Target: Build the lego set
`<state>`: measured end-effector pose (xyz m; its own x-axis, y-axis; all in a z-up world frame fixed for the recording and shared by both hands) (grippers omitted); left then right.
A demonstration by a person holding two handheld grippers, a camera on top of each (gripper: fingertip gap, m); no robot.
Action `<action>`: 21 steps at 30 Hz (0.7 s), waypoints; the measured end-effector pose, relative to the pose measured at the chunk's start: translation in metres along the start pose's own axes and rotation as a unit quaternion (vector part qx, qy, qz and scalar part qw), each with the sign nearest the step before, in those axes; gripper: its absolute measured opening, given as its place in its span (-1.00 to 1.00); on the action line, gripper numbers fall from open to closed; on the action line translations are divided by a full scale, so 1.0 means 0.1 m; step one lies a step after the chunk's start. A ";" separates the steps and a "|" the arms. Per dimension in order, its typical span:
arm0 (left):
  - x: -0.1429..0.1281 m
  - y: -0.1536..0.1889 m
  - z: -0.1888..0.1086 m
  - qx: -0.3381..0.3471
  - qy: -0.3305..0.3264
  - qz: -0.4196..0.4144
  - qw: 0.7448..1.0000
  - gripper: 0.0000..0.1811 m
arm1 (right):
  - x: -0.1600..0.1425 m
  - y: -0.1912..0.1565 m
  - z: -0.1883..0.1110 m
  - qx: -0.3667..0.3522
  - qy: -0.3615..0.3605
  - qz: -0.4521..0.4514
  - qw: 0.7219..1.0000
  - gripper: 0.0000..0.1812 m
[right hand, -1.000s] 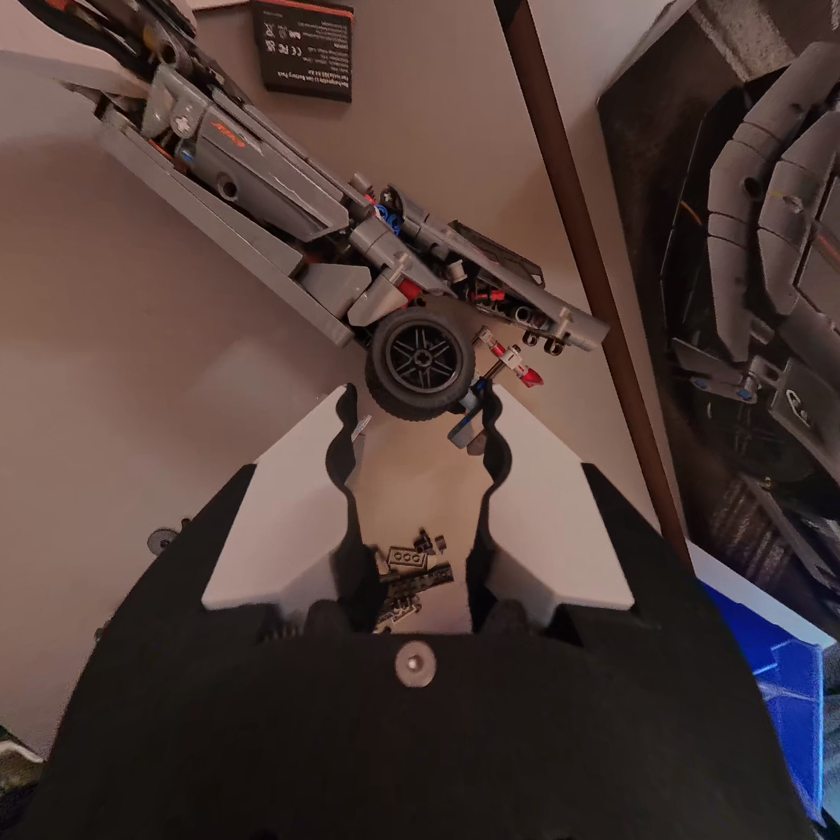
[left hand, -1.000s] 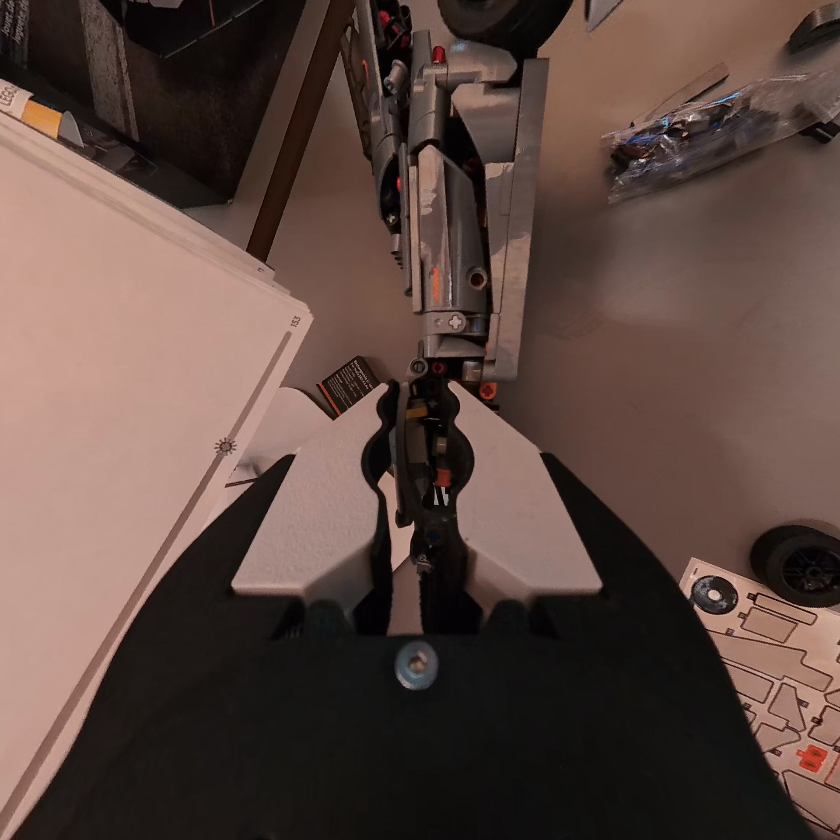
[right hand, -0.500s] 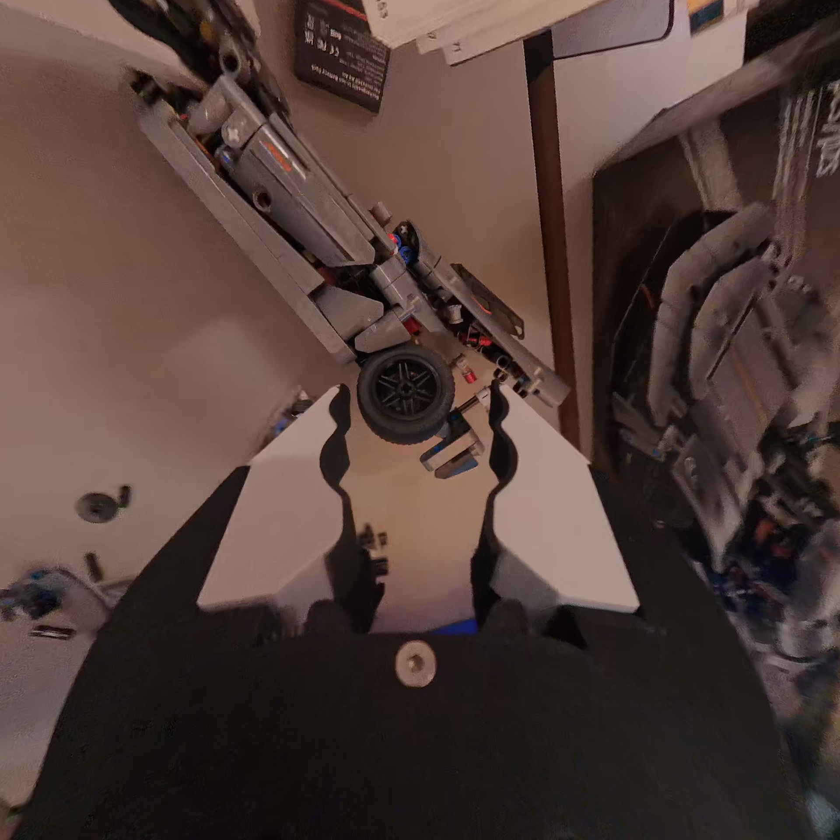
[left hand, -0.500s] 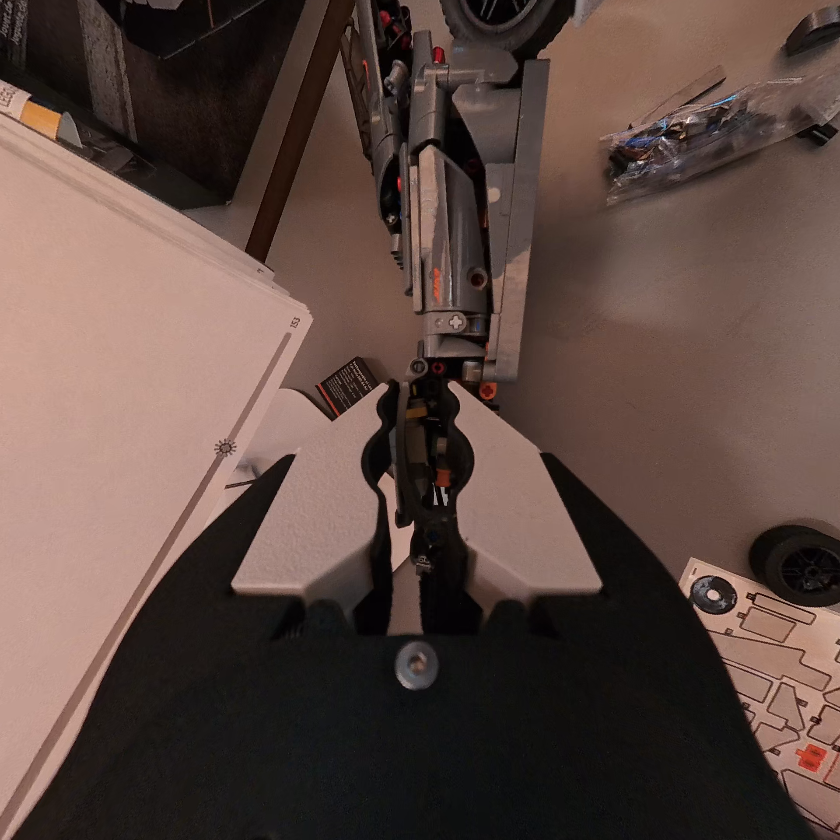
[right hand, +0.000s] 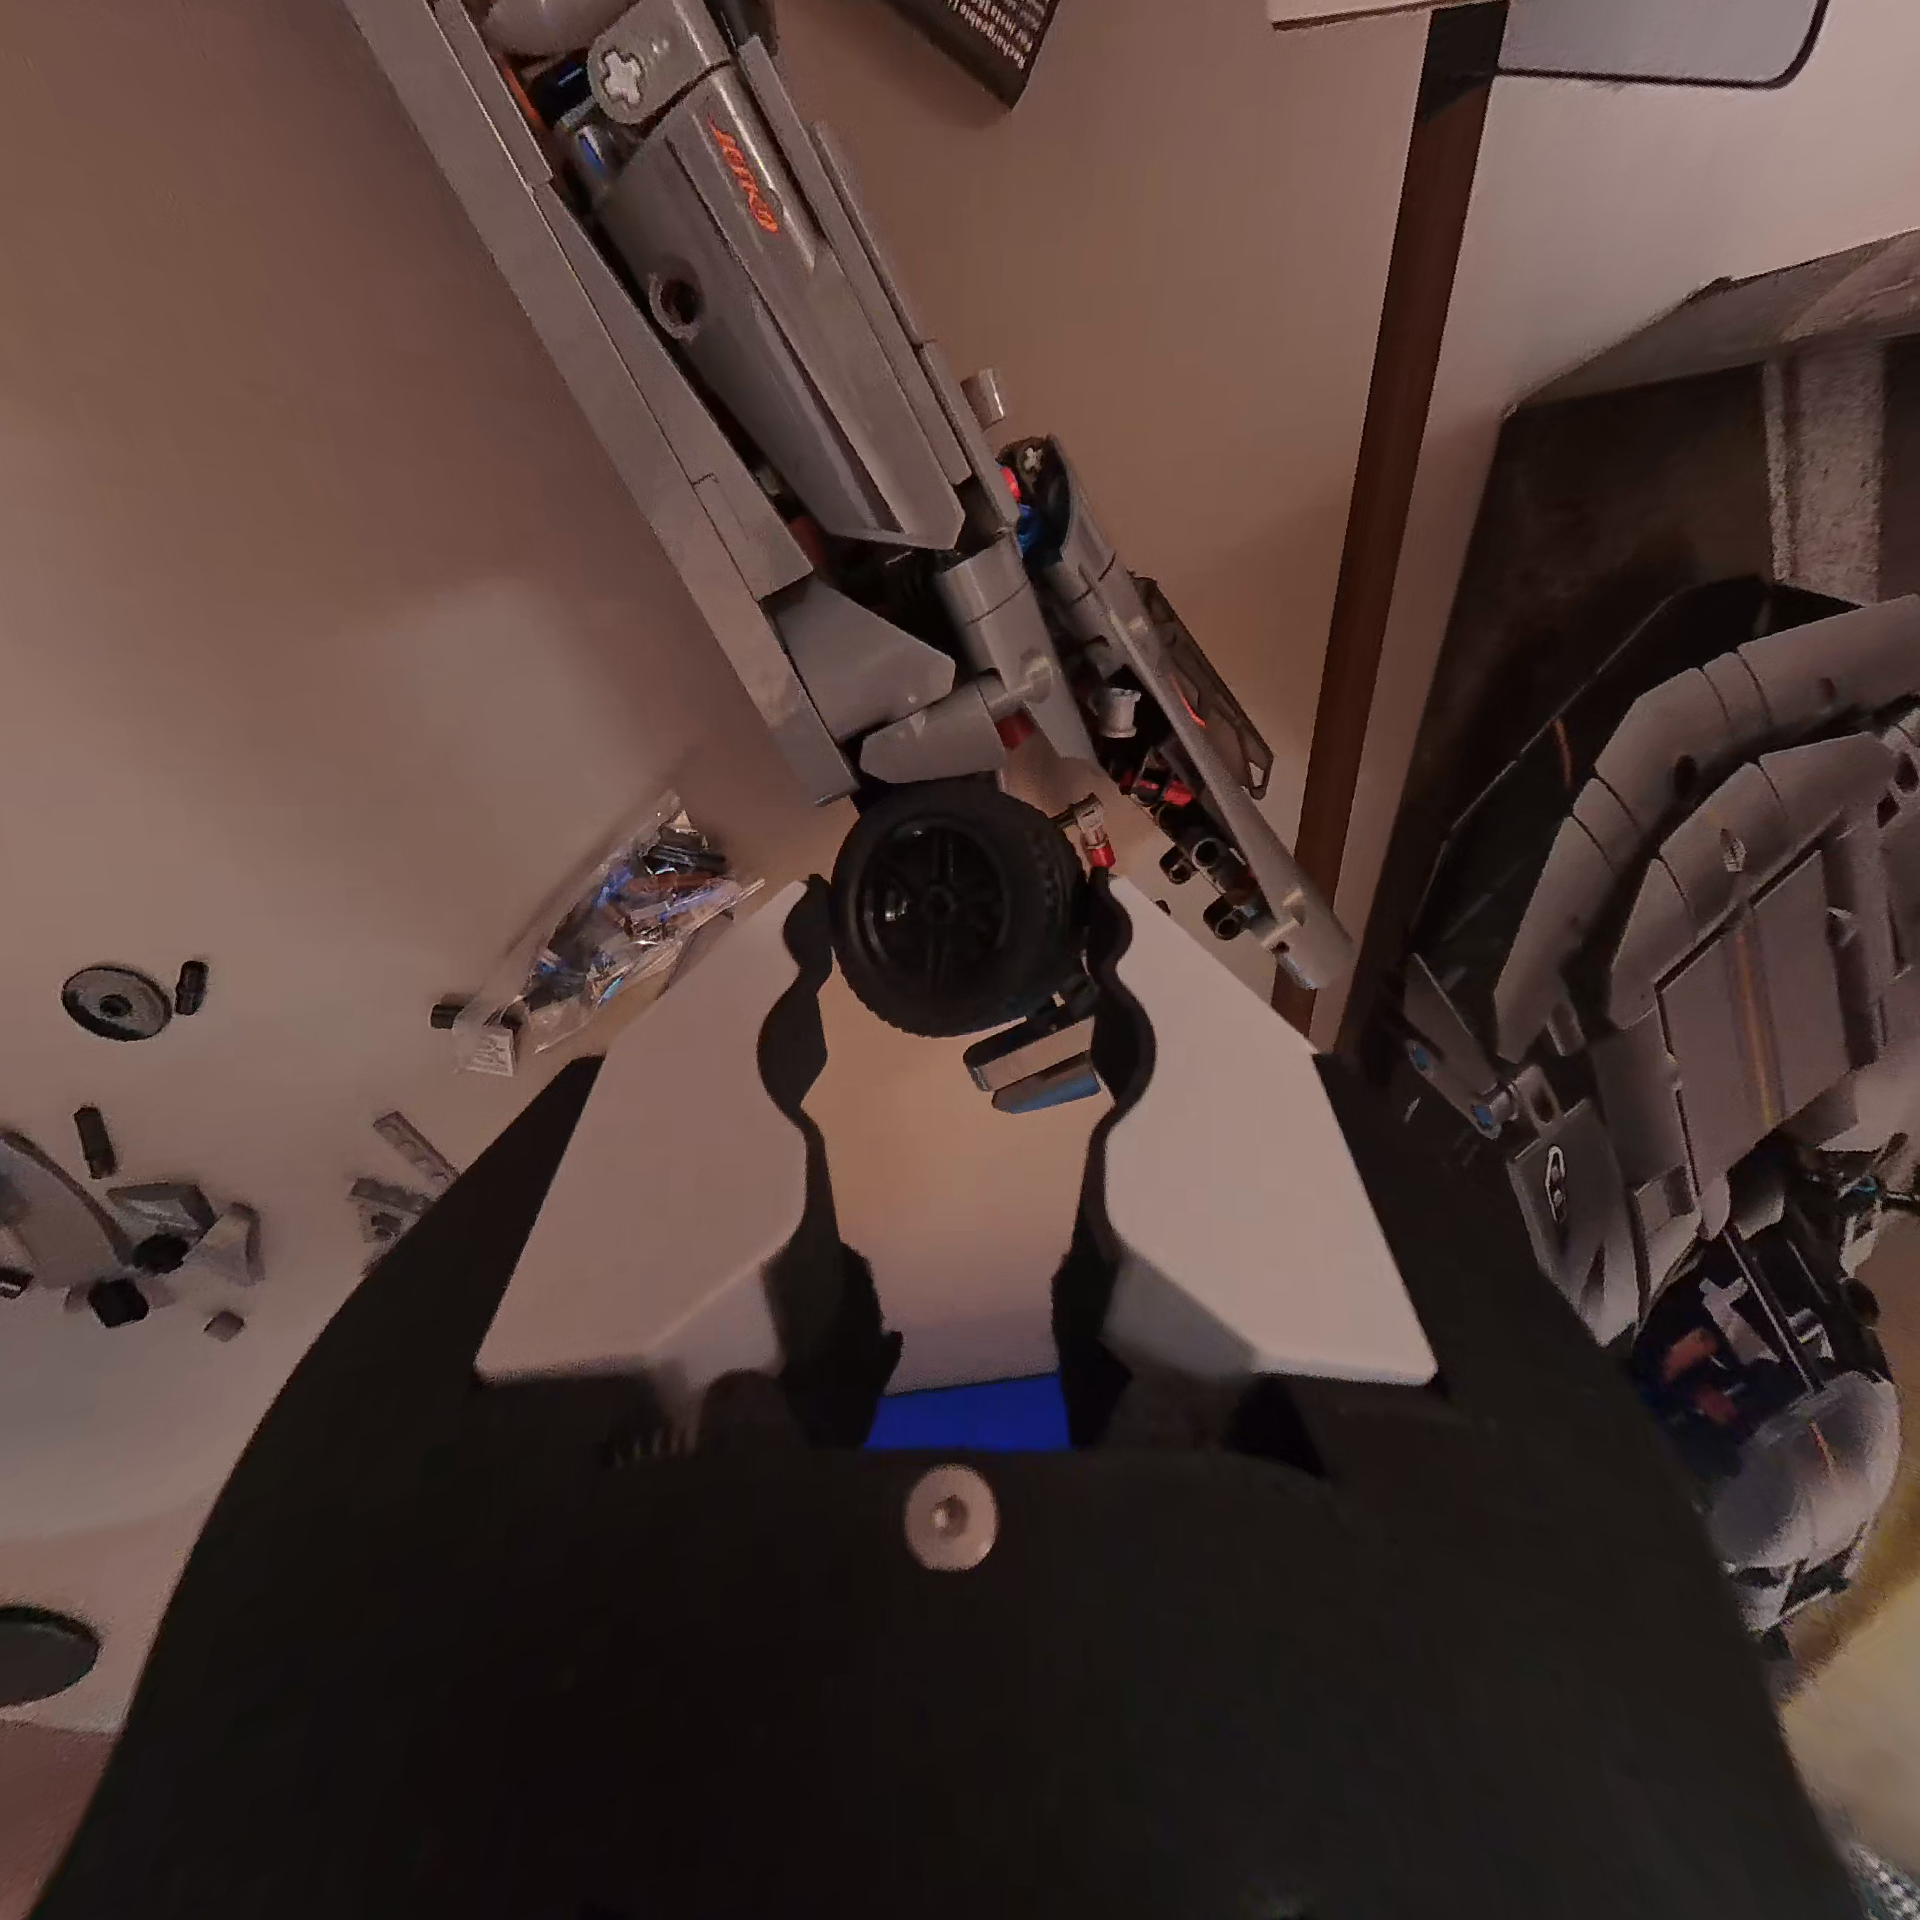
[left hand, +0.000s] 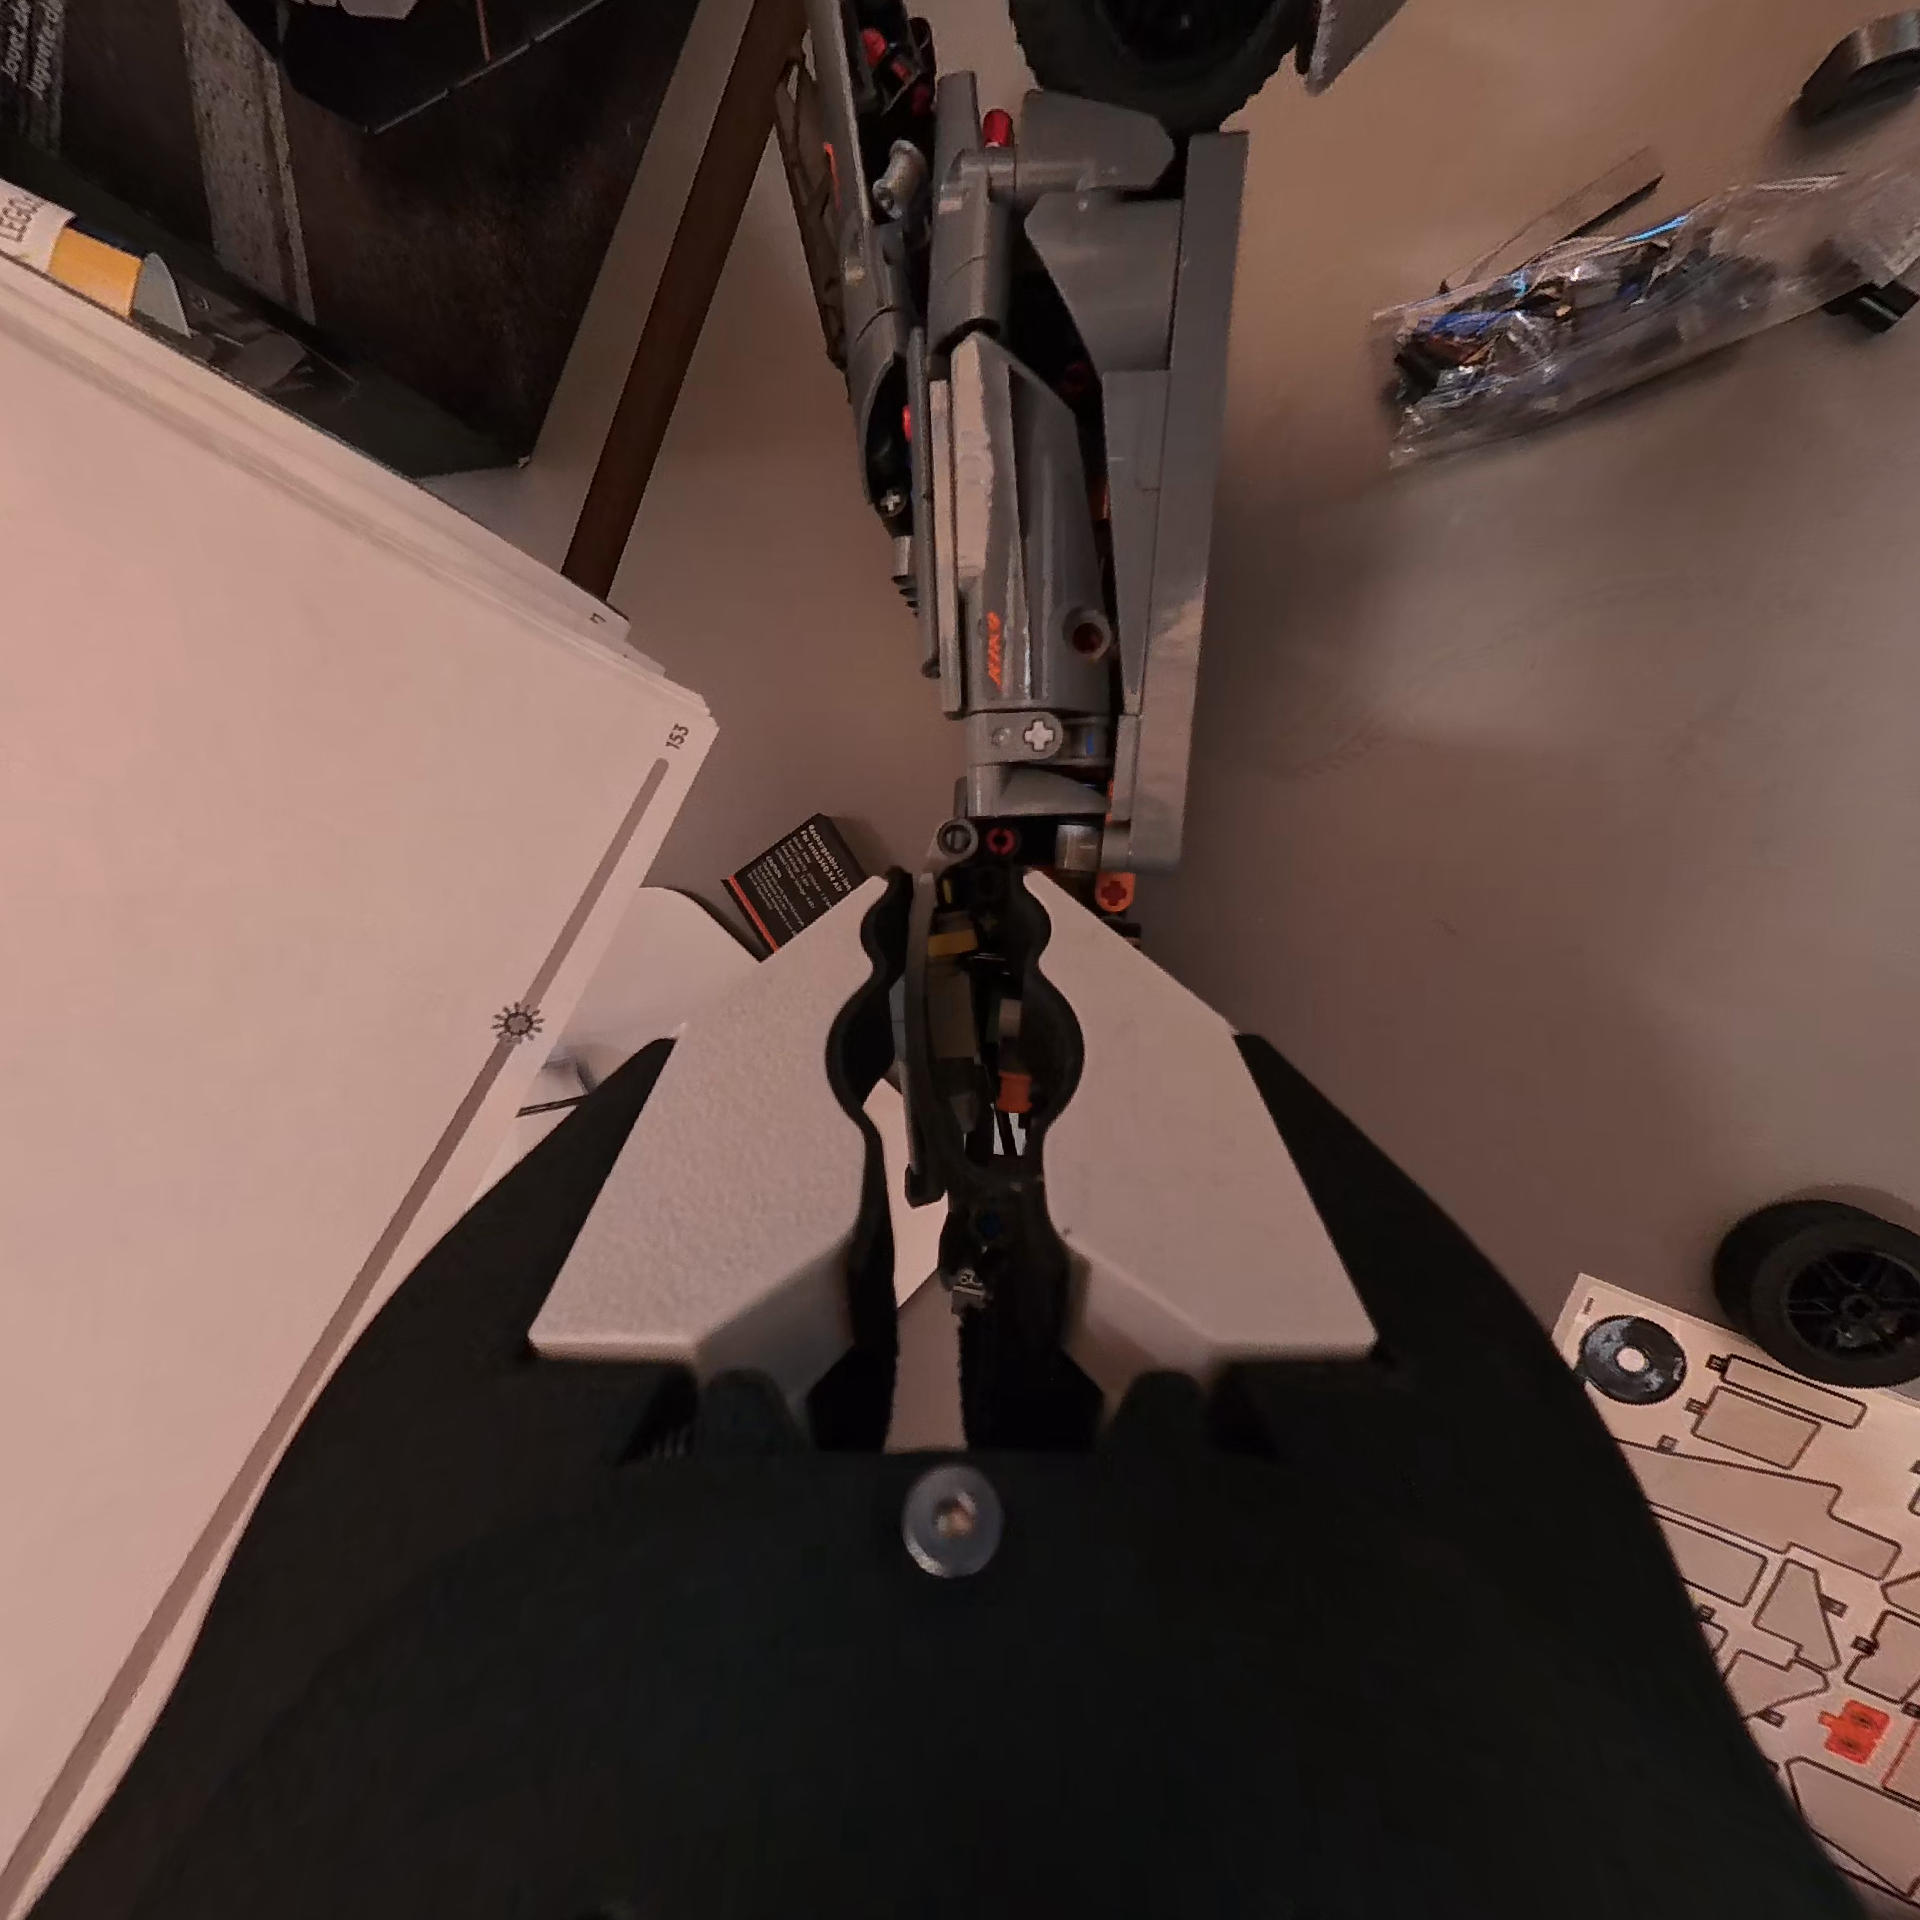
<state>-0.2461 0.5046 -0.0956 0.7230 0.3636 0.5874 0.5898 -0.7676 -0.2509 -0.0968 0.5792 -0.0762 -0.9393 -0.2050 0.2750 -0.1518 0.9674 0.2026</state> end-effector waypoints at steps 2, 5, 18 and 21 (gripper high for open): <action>0.00 0.00 0.00 0.000 0.000 0.000 1.000 -0.83 | -0.01 0.00 -0.01 -0.003 0.011 0.004 1.000 -0.47; 0.00 0.00 0.00 0.002 -0.001 0.000 1.000 -0.83 | -0.04 0.02 -0.03 0.000 0.035 0.018 0.999 -0.42; 0.00 0.00 0.00 0.001 0.000 0.001 1.000 -0.83 | -0.01 -0.07 -0.04 -0.025 0.033 -0.049 0.998 -0.50; 0.00 0.00 0.00 -0.001 0.001 0.001 1.000 -0.83 | -0.01 -0.08 -0.04 -0.031 0.029 -0.054 0.998 -0.50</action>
<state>-0.2458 0.5047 -0.0956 0.7233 0.3616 0.5883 0.5881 -0.7690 -0.2504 -0.0934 0.5712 -0.0743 -0.8992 -0.3166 0.3019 -0.2294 0.9289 0.2906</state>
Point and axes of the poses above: each gripper's, where its closed fingertips meet, z out along the fingers, x out of its top, y = z × x across the jaws, the point moved 8 cm from there along -z, back along the fingers, and after that the axes turned 10 degrees about y, right-handed, at the moved point
